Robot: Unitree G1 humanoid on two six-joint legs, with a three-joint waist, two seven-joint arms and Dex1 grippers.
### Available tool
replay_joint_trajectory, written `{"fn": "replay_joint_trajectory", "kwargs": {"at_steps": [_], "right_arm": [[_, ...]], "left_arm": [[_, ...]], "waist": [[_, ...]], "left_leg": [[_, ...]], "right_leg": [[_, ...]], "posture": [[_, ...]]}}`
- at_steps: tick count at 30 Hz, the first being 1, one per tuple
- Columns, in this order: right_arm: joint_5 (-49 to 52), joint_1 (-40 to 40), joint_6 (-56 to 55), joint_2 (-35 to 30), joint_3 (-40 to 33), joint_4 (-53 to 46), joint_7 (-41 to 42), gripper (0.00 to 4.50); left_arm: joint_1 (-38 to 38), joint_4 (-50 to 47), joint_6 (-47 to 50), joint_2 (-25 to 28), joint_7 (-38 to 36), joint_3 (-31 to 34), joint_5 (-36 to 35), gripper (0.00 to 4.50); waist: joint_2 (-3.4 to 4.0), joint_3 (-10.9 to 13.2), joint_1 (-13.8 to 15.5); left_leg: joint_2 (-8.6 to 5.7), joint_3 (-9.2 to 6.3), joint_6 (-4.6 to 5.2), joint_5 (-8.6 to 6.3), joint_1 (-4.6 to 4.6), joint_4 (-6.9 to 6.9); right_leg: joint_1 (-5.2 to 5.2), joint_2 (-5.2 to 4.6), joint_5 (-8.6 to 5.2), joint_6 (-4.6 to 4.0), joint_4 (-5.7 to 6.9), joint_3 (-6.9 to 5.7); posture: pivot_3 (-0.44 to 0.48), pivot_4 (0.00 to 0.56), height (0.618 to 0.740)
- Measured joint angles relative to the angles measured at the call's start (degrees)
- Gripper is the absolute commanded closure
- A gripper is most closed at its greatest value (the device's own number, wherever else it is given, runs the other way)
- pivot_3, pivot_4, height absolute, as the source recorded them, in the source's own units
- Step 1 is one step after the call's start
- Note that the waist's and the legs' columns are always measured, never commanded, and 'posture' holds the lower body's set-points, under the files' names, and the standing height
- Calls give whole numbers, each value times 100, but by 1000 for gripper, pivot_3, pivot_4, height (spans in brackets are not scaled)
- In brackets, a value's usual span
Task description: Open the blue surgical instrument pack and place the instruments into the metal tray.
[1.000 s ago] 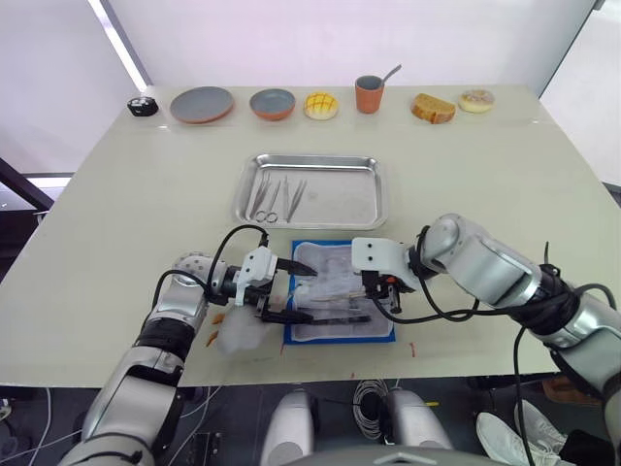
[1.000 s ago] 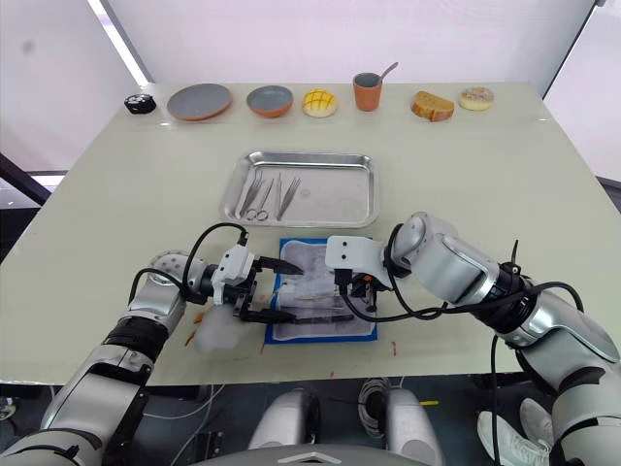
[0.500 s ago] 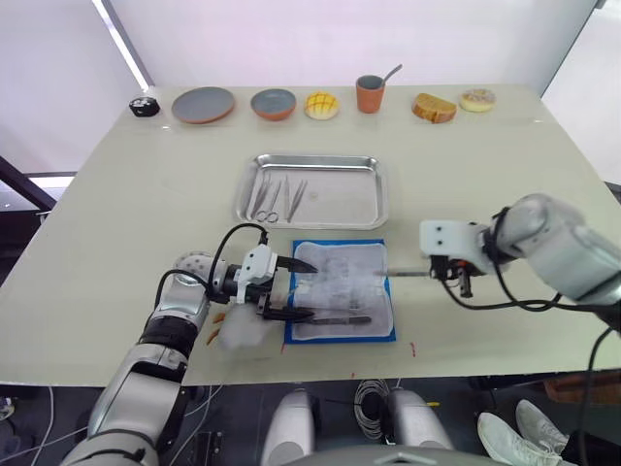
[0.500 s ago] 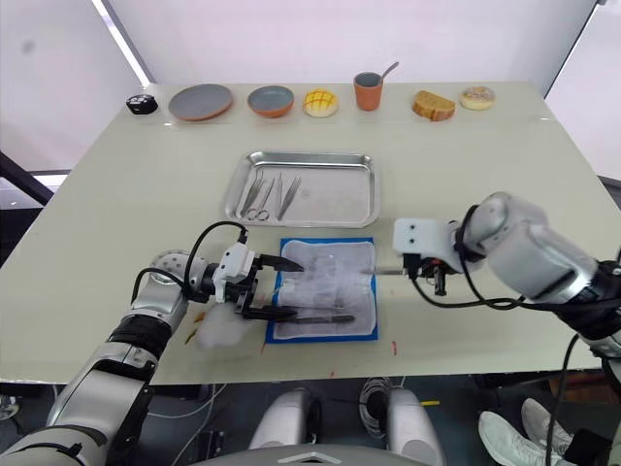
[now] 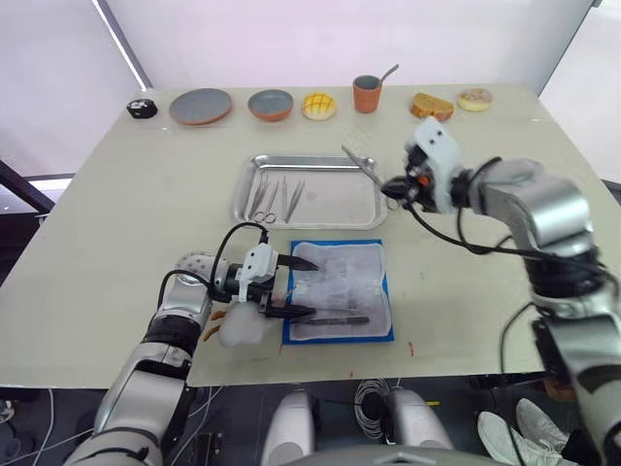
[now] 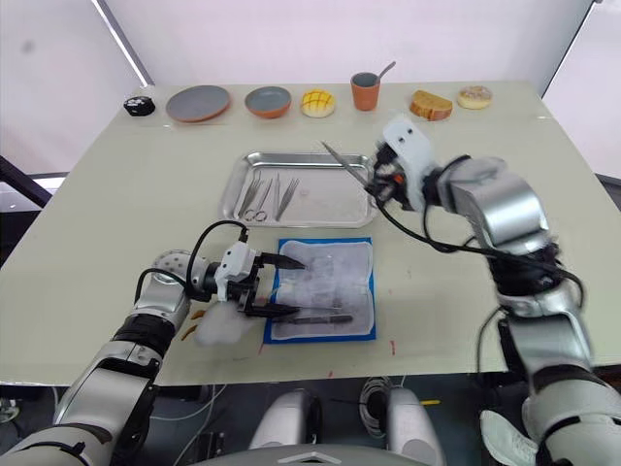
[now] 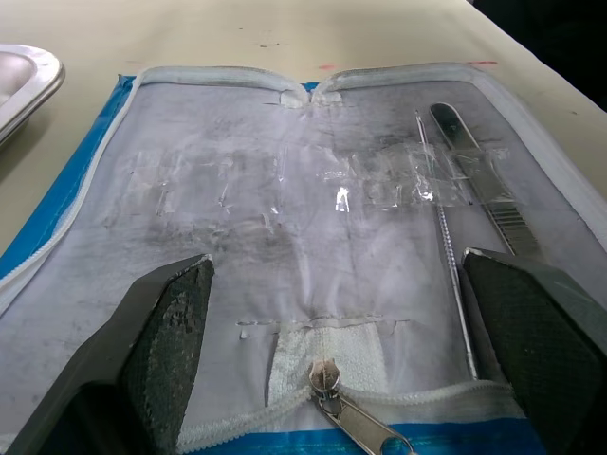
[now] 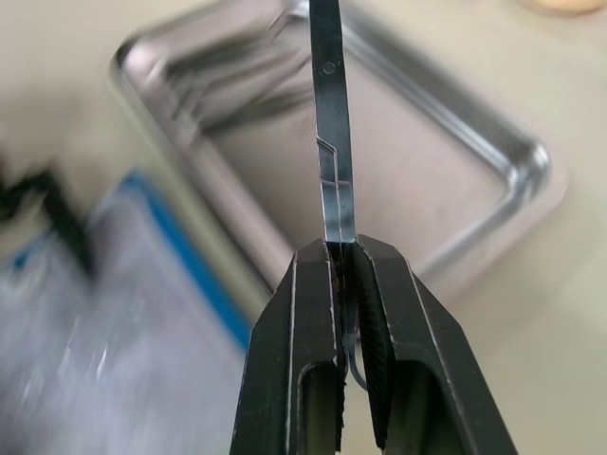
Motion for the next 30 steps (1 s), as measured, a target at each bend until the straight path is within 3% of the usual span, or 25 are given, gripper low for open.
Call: {"fn": "replay_joint_trajectory", "kwargs": {"at_steps": [3,12,21,30], "right_arm": [[-157,-245,-135,633,7,600,-595,4420],[-259,-1134,-1182,2776,-1072,3506,-2649,4420],[-327,-1571,-2318,3091,-1267,5408,-3212,4420],[-334,-1821,-2906,3122,-1305,6356,-3235,4420]], "left_arm": [[-1,-4,0,-8,7,15,10,0],[120,-174,38,-2,27,135,40,0],[192,-338,177,40,72,153,59,0],[354,-693,418,66,158,163,74,0]], "waist": [[0,0,-7],[2,0,-49],[3,1,-87],[4,2,-147]], "left_leg": [[0,4,0,0,-1,1],[1,2,0,0,-1,-4],[1,-1,0,0,-3,-7],[1,-2,0,0,-4,-12]], "right_leg": [[0,-1,0,1,0,4],[-1,-2,0,1,1,2],[-2,-3,-1,1,0,-2],[-2,-4,-2,2,-3,-2]], "posture": [[0,150,740],[0,150,740],[0,150,740],[0,150,740]]}}
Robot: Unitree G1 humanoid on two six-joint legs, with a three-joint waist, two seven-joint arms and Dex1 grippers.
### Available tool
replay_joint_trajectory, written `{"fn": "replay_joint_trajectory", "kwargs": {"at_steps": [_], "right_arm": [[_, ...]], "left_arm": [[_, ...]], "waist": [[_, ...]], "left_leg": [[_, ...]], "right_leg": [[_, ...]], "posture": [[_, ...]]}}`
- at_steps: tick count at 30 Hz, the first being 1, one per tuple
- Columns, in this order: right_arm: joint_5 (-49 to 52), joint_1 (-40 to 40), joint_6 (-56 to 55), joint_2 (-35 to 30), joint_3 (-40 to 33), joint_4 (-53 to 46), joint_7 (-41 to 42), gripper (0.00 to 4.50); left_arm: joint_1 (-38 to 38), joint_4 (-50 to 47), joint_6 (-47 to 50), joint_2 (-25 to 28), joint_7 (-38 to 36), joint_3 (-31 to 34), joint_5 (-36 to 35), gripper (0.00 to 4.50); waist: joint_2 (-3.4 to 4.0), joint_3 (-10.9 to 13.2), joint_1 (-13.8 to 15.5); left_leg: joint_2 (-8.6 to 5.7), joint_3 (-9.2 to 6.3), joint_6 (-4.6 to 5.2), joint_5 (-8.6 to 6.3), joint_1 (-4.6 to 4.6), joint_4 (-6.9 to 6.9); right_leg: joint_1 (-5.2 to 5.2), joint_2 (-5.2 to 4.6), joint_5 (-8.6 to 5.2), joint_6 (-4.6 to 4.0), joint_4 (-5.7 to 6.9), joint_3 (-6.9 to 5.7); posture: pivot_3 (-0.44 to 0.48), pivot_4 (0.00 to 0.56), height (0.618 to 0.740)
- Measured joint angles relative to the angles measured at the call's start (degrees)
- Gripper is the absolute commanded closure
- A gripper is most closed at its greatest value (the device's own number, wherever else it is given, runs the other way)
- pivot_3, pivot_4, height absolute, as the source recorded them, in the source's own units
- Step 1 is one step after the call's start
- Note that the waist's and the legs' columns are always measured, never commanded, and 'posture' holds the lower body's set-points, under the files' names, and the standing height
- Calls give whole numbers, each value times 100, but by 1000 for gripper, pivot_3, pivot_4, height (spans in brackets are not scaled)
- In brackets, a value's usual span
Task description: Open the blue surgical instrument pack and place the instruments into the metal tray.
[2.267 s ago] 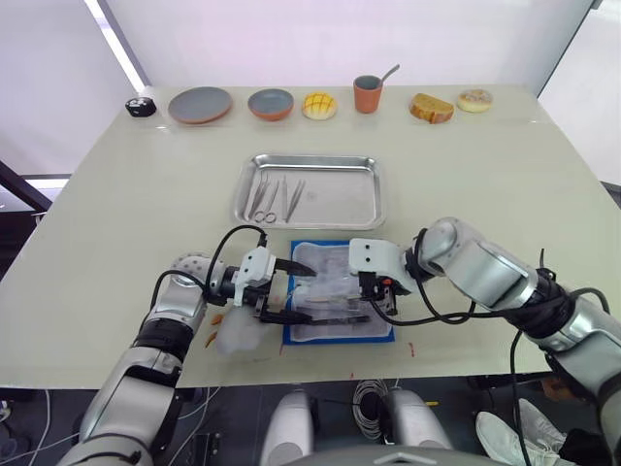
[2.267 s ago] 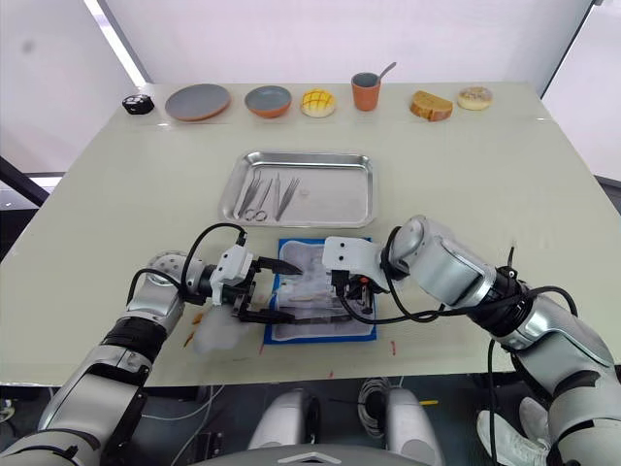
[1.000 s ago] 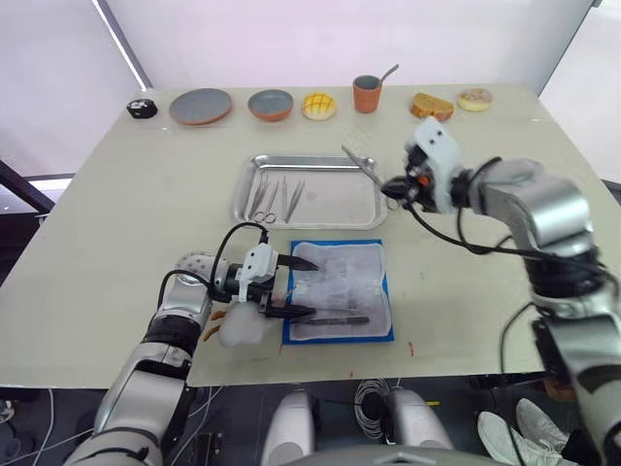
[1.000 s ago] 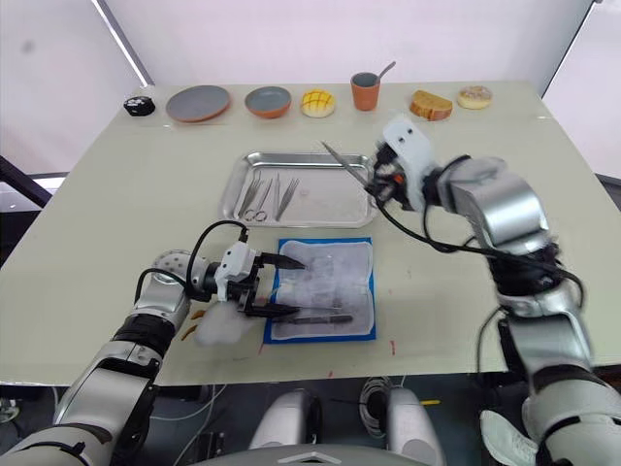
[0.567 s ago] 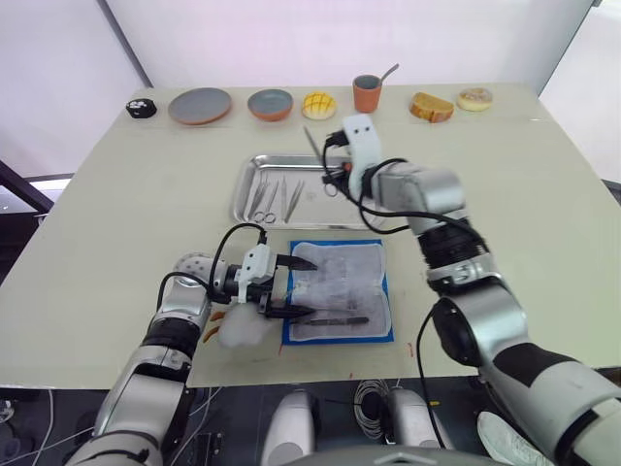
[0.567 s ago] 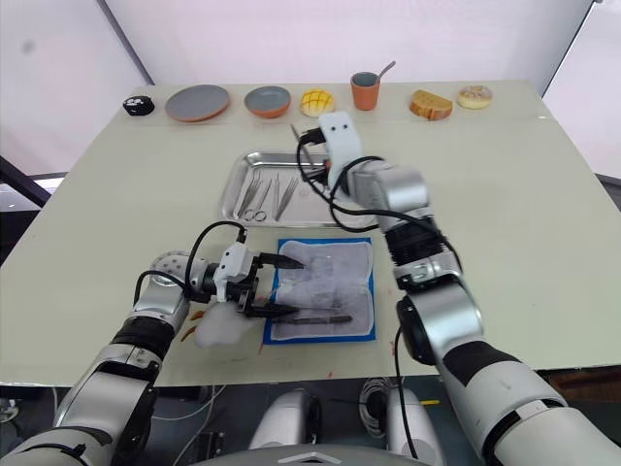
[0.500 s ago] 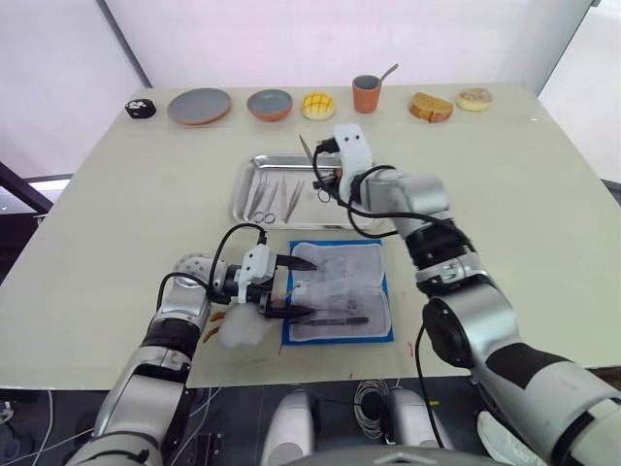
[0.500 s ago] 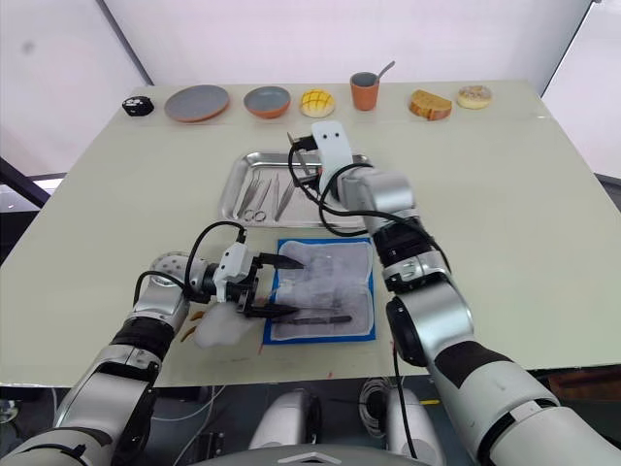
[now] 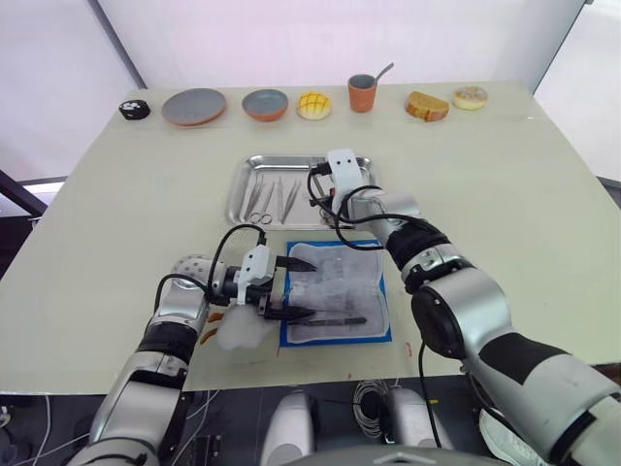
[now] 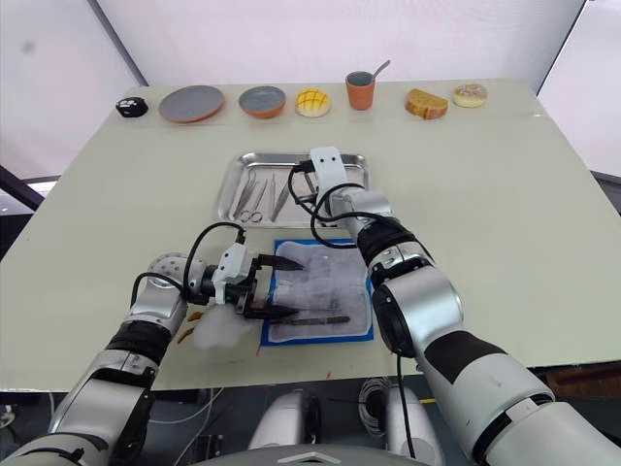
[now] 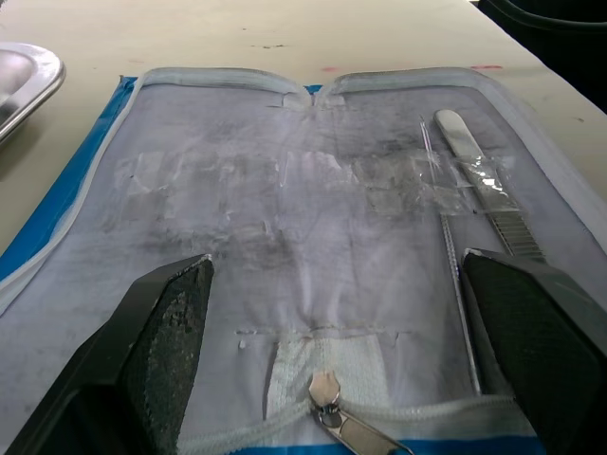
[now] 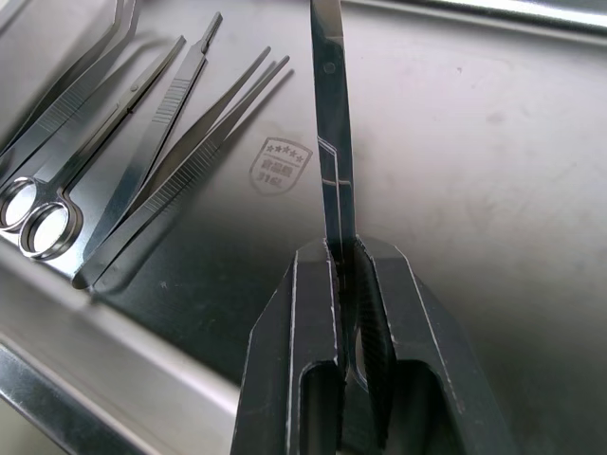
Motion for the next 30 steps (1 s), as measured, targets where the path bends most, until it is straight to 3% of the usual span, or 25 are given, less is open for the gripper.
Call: {"fn": "replay_joint_trajectory", "kwargs": {"at_steps": [4,5,8,11,14,20,21,22,23,28,30], "right_arm": [[7,-41,-91,8,0,111,101,4420],[9,-42,-100,9,0,159,153,3858],[13,-43,-102,9,1,188,218,3143],[36,-43,-126,6,-4,185,401,1676],[95,-42,-138,0,-11,24,672,1676],[62,661,-241,-171,600,-1982,1874,1676],[527,1762,-405,-444,783,-3411,2943,1676],[575,1837,-412,-472,792,-3498,3028,1676],[1057,2576,-186,-957,816,-4536,3750,1676],[1331,3186,159,-1716,776,-5642,4174,77],[1432,3470,231,-2040,748,-6135,4364,77]], "left_arm": [[50,-99,58,7,41,3,1,0],[64,-123,85,12,46,10,1,0],[72,-130,90,13,47,17,1,0],[74,-127,88,13,47,19,1,0],[73,-123,86,13,43,24,1,0],[53,-109,79,8,35,30,0,0],[55,-104,70,4,24,30,-9,0],[60,-104,68,8,22,32,-10,0],[54,-86,61,7,5,26,-9,0],[81,-39,32,19,-26,72,-27,0],[90,-27,17,48,-35,87,-26,0]], "waist": [[0,0,-8],[0,0,-10],[0,1,-13],[0,1,-15],[2,3,-16],[0,2,-3],[-2,1,18],[-2,1,15],[1,3,27],[1,4,8],[2,4,-15]], "left_leg": [[0,0,0,0,0,-2],[0,0,0,0,0,-2],[0,0,0,0,0,-3],[0,0,0,0,0,-3],[0,0,0,0,0,-3],[0,-7,0,0,-1,-5],[-1,-16,0,0,-8,-3],[-2,-17,0,0,-9,-3],[-4,-25,0,0,-16,3],[-5,-21,0,0,-8,6],[-5,-24,0,0,2,1]], "right_leg": [[-1,0,0,0,-1,0],[-1,0,0,0,-1,0],[-1,0,0,0,-1,0],[-1,0,0,0,-1,0],[-1,0,0,0,-1,0],[1,0,-2,2,-5,-4],[9,0,-3,6,-16,-5],[10,0,-3,7,-16,-4],[11,-1,-4,9,-16,-4],[13,1,-5,9,-8,2],[13,9,-9,3,-1,7]], "posture": [[0,150,740],[0,150,740],[0,150,740],[0,150,740],[0,150,740],[0,150,740],[0,150,740],[0,150,740],[0,150,740],[0,150,740],[0,150,740]]}}
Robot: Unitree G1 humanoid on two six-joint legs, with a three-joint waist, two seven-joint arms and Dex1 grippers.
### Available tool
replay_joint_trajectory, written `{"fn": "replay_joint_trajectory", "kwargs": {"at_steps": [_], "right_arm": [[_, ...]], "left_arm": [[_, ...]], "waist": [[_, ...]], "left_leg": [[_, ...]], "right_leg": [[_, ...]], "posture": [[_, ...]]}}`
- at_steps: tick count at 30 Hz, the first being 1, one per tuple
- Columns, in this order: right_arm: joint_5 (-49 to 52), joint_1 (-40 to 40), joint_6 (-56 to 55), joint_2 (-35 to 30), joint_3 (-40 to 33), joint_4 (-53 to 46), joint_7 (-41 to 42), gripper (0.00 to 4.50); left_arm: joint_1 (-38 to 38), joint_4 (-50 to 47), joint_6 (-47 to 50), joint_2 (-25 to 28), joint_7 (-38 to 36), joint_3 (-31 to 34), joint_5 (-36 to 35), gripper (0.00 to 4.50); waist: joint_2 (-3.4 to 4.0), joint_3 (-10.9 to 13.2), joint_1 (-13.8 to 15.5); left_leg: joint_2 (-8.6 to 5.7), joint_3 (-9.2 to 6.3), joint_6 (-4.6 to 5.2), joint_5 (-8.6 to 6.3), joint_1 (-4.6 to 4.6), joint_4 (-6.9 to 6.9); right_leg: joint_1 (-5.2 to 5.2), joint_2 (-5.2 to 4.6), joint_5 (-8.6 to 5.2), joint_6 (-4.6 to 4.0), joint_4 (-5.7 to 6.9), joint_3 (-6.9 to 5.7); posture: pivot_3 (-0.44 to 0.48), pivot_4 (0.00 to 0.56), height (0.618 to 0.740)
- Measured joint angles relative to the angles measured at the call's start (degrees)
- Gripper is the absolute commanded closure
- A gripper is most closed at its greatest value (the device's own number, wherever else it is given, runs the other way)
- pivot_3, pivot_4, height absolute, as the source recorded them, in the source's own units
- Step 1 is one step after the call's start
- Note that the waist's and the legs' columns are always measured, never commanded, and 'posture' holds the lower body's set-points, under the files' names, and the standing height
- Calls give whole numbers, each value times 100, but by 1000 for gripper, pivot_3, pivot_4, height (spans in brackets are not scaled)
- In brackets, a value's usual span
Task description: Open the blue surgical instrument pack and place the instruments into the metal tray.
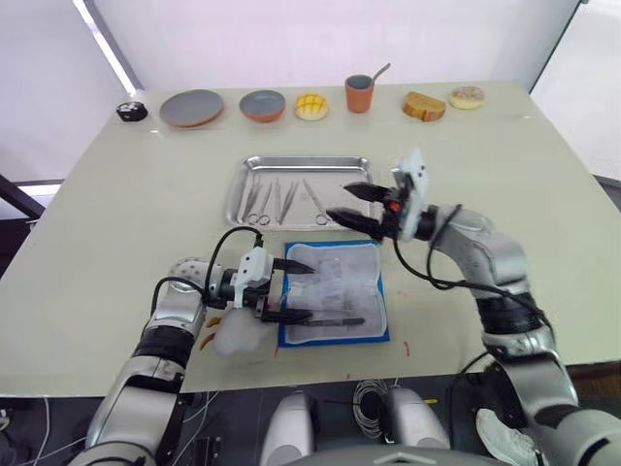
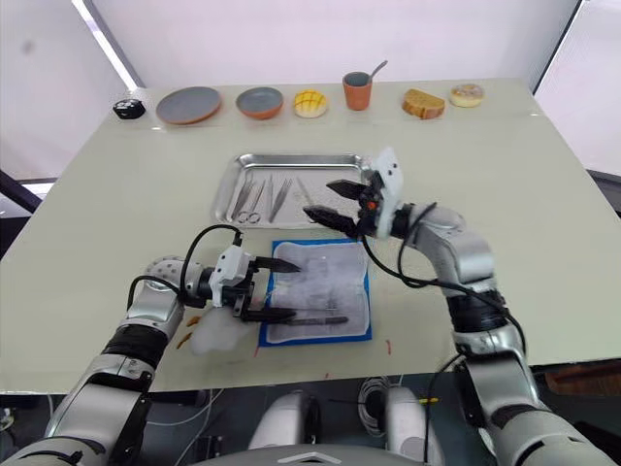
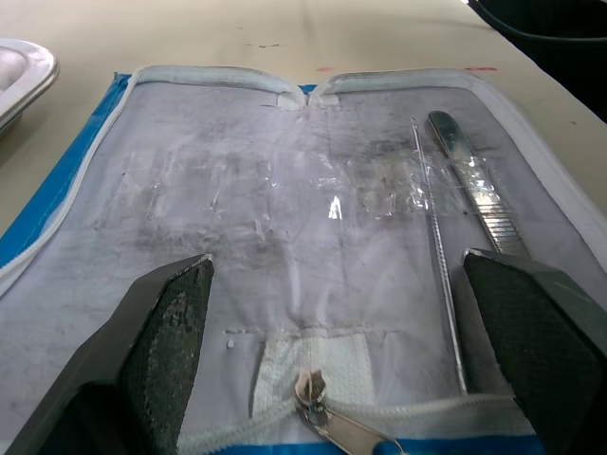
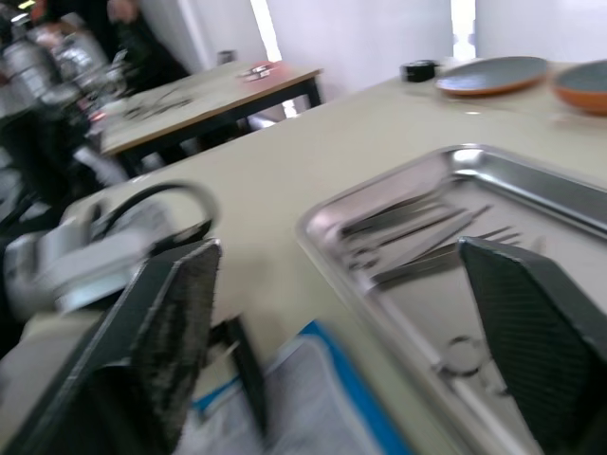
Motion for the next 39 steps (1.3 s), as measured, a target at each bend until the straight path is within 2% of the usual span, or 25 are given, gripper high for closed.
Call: {"fn": "replay_joint_trajectory", "kwargs": {"at_steps": [1,5,13,21,32,35,39], "right_arm": [[332,820,187,-854,19,-1025,592,77],[707,1617,255,-2022,-408,-1693,1170,77],[1402,2403,110,-3515,-1596,-2052,2070,77],[1751,2863,30,-4192,-2098,-2088,2454,77],[2019,2936,56,-4151,-2065,-2491,2129,77],[1999,2836,37,-3987,-1891,-2615,1900,77],[1113,2426,-158,-3543,-919,-2804,933,77]], "left_arm": [[-31,20,-9,-21,-1,-3,-5,0],[-36,92,-29,-14,-11,9,-9,0],[-44,256,-137,5,-60,98,-11,0],[-74,346,-193,5,-76,113,-12,0],[-88,383,-231,33,-89,113,-14,0],[-94,376,-210,79,-92,110,-14,0],[-88,359,-200,118,-98,114,-25,0]], "waist": [[0,0,20],[-4,3,40],[-7,5,15],[-6,5,26],[-6,5,22],[-7,5,14],[-9,7,19]], "left_leg": [[0,-15,0,0,-2,-3],[-6,-14,0,0,1,1],[-5,-33,0,0,14,-2],[-5,-37,0,0,16,-1],[-5,-42,0,0,19,-1],[-4,-44,0,0,19,-1],[-3,-47,0,0,14,-1]], "right_leg": [[2,4,-7,-6,0,-9],[9,0,-8,-4,-2,-8],[20,11,-11,-9,0,-13],[22,13,-11,-9,-1,-12],[25,16,-12,-10,0,-12],[24,18,-12,-10,1,-12],[22,18,-14,-13,1,-15]], "posture": [[0,150,740],[0,150,740],[0,150,740],[0,150,740],[0,150,740],[0,150,740],[0,150,740]]}}
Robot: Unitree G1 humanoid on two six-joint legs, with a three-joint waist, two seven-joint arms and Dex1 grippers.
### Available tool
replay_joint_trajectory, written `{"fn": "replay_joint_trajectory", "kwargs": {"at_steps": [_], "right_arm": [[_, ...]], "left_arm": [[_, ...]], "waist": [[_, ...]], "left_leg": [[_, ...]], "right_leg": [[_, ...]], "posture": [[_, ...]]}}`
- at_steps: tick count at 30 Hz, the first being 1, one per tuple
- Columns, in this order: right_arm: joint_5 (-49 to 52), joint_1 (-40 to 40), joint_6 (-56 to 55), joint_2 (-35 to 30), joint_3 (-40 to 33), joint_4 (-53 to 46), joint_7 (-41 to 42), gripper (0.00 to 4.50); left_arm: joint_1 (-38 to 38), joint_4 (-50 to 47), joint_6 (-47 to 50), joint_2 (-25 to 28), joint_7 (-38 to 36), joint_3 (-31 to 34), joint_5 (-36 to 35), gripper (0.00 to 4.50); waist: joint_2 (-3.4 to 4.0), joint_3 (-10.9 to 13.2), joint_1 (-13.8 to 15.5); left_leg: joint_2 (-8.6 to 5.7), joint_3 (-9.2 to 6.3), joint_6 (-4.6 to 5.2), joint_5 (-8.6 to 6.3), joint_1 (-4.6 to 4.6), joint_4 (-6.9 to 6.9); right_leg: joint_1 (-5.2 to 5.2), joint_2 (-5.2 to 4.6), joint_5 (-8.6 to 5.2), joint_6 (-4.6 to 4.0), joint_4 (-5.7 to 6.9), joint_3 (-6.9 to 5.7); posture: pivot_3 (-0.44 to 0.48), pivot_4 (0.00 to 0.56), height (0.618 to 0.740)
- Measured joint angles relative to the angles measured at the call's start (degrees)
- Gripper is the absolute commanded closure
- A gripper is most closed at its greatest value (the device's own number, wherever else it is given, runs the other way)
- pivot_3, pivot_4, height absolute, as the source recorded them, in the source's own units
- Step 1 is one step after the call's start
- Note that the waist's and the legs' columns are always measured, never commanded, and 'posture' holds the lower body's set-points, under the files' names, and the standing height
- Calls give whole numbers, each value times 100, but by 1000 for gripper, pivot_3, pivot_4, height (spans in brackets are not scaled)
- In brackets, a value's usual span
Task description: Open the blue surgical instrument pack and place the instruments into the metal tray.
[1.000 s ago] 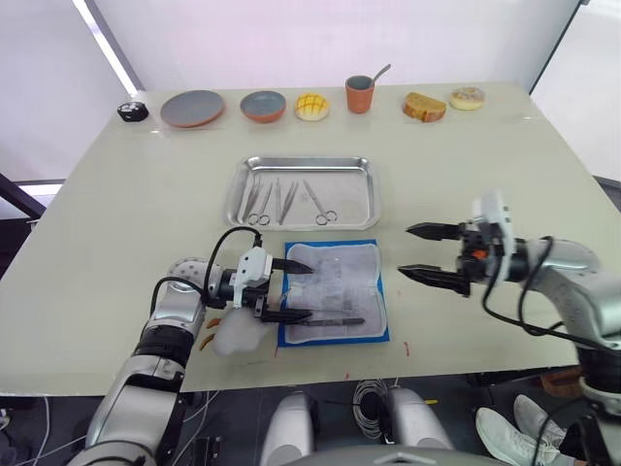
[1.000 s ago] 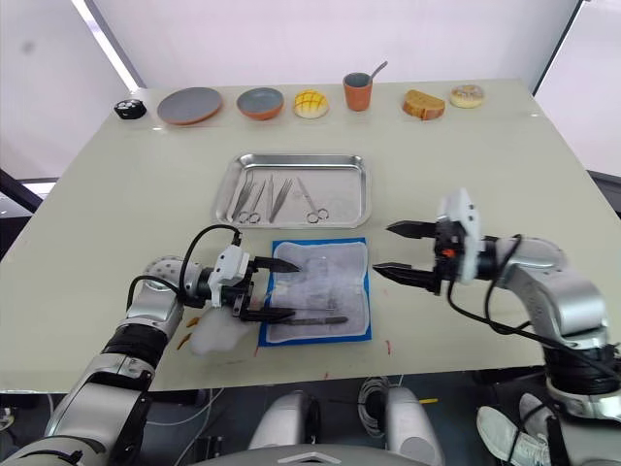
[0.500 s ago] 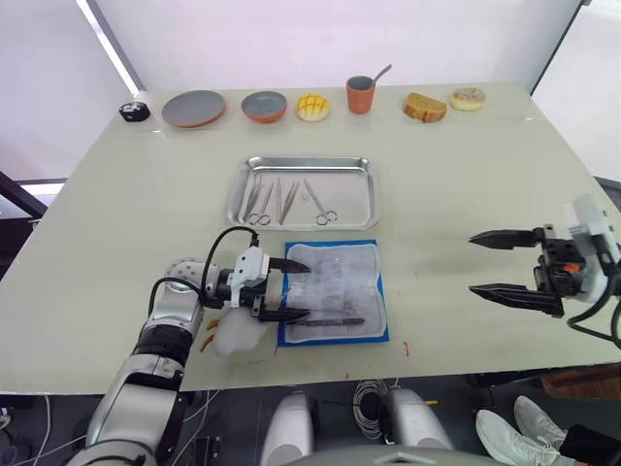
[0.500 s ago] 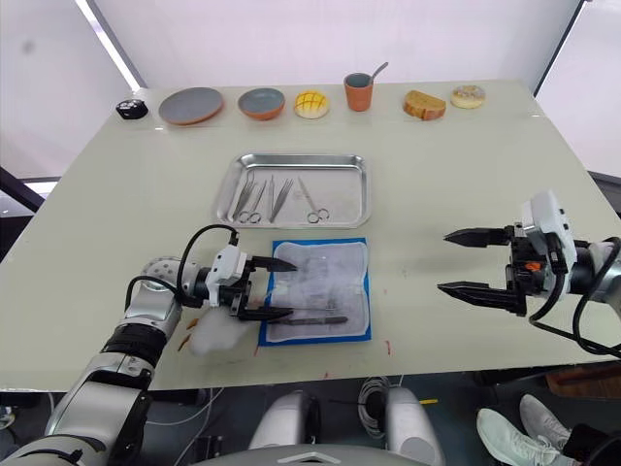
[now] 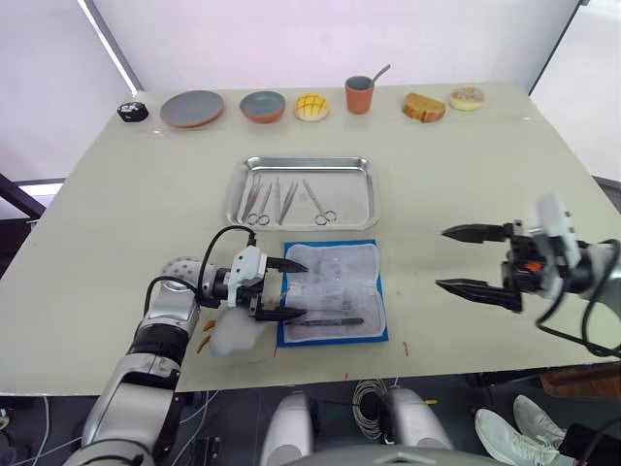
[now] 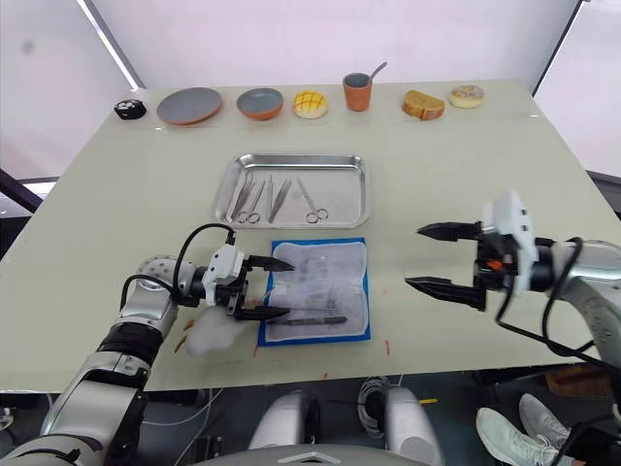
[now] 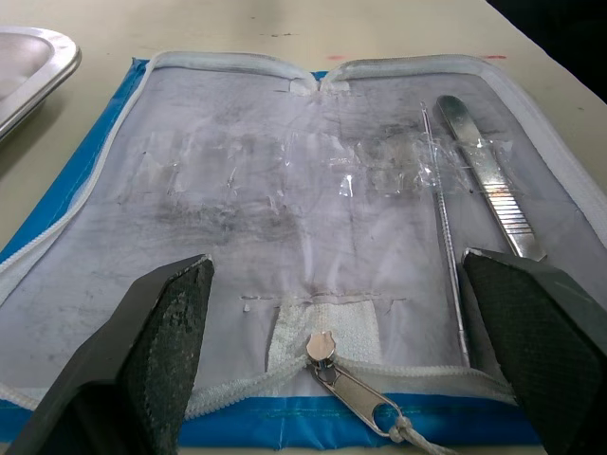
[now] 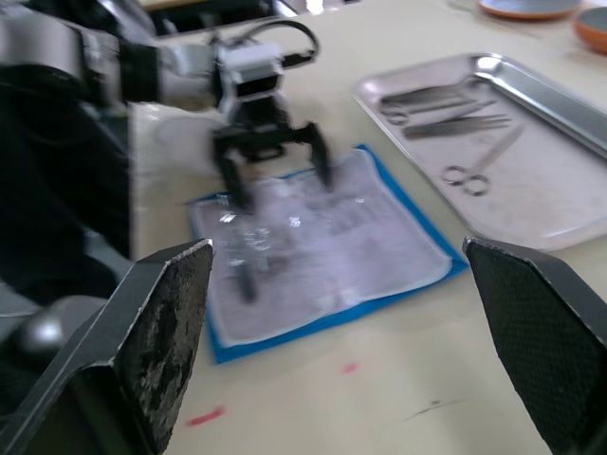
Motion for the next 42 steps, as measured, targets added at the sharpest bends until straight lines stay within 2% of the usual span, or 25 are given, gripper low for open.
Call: {"fn": "replay_joint_trajectory", "kwargs": {"at_steps": [2,4,5,6,7,11,21,28,42], "right_arm": [[-228,-56,-36,52,250,-8,-161,77],[-417,-311,218,276,811,17,-384,618],[-422,-317,225,287,844,17,-389,800],[-541,-402,255,420,1141,37,-460,1488],[-610,-450,254,489,1278,56,-489,1637],[-1192,-789,193,791,2107,299,-597,1637],[-2018,-1260,-288,1078,3060,817,-297,1637],[-2319,-1530,-285,1240,3206,1054,-213,1637],[-2515,-1533,-179,1295,3372,1036,9,1637]], "left_arm": [[8,4,-3,4,-3,4,-19,0],[42,2,-18,21,-5,25,-40,0],[43,2,-19,21,-5,25,-40,0],[51,-2,-23,21,-5,28,-49,0],[44,-2,-23,20,-5,25,-48,0],[29,-32,-8,10,-4,8,-52,0],[36,-75,43,14,3,10,-50,0],[106,-218,133,31,29,20,-45,0],[275,-507,310,118,30,29,-84,0]], "waist": [[0,0,7],[0,0,-10],[0,0,-7],[0,0,-4],[0,0,-5],[0,0,13],[0,0,14],[0,0,12],[0,0,-3]], "left_leg": [[0,3,0,0,0,0],[0,-2,0,0,4,0],[0,-3,0,0,4,0],[0,-5,0,0,3,0],[0,-5,0,0,3,0],[0,-5,0,0,0,1],[0,-5,0,0,-1,4],[1,-5,0,0,-2,4],[1,-4,0,0,-2,5]], "right_leg": [[-1,0,0,0,-1,2],[-2,3,0,-1,3,6],[-2,4,0,-2,3,6],[-2,4,-2,-4,3,4],[-2,4,-1,-4,2,5],[-3,4,-2,-4,2,3],[-3,4,-1,-4,3,3],[-4,3,-1,-4,4,3],[-5,3,-2,-4,4,3]], "posture": [[0,150,740],[0,150,740],[0,150,740],[0,150,740],[0,150,740],[0,150,740],[0,150,740],[0,150,740],[0,150,740]]}}
